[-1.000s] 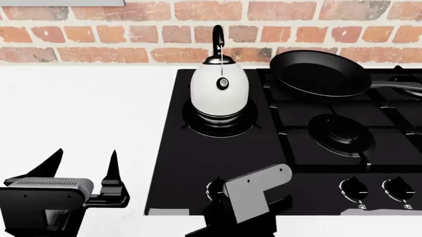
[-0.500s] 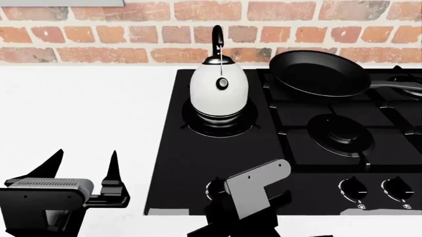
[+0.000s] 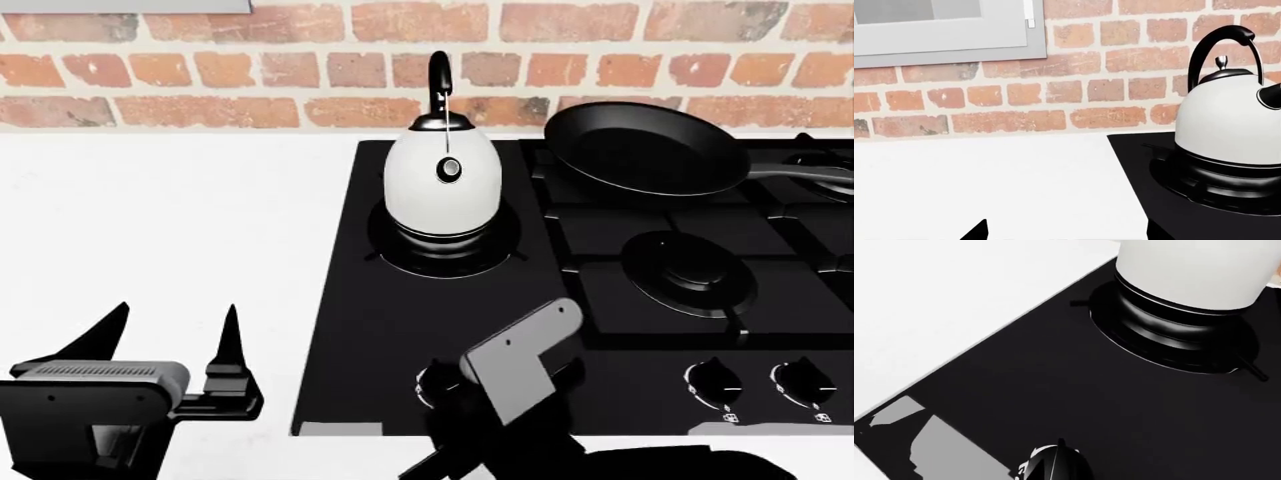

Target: Pick the kettle from the counter and place it on a stove burner. Then turn the burner on.

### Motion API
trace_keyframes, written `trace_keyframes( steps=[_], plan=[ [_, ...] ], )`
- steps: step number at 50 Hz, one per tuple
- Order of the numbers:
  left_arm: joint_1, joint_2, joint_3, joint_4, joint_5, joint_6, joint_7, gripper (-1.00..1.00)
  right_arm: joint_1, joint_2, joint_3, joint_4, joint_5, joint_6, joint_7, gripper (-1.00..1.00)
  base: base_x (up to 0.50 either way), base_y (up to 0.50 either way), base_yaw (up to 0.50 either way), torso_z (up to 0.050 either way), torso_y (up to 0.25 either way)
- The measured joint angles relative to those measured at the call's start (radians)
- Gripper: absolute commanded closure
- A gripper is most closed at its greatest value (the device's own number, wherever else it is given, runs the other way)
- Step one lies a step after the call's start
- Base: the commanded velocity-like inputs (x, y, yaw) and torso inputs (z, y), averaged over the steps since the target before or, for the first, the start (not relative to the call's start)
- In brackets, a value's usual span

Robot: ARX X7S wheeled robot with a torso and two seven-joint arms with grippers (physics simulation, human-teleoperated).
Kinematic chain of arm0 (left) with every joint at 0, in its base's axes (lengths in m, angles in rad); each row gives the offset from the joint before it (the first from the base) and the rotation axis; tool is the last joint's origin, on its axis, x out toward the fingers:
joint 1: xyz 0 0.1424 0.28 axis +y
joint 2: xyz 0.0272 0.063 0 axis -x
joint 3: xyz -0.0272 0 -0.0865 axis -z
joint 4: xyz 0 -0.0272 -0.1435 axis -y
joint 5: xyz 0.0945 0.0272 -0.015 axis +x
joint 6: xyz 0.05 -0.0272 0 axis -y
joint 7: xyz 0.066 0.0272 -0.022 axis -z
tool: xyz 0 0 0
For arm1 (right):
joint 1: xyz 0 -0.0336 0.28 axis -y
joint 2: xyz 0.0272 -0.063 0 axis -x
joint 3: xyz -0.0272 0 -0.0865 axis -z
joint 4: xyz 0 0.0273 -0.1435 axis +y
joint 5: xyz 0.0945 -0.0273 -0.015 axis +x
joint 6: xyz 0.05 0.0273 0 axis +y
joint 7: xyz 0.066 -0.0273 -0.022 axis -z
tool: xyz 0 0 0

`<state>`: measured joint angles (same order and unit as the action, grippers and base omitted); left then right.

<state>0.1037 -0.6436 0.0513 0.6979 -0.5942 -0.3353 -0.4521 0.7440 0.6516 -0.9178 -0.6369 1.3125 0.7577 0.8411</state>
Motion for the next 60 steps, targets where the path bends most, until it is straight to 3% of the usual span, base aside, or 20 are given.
trace_keyframes(
  steps=[33, 60],
  plan=[
    [-0.016, -0.002, 0.008, -0.002, -0.006, -0.009, -0.007, -1.0, 0.114, 0.102, -0.053, 0.125, -0.125, -0.037, -0.493, 1.0, 0.0, 0.0, 0.0, 0.0, 0.0],
    [-0.012, -0.004, 0.01, -0.006, -0.004, -0.001, -0.007, -1.0, 0.113, 0.141, -0.125, 0.166, -0.358, -0.173, -0.721, 1.0, 0.0, 0.0, 0.0, 0.0, 0.0]
  ],
)
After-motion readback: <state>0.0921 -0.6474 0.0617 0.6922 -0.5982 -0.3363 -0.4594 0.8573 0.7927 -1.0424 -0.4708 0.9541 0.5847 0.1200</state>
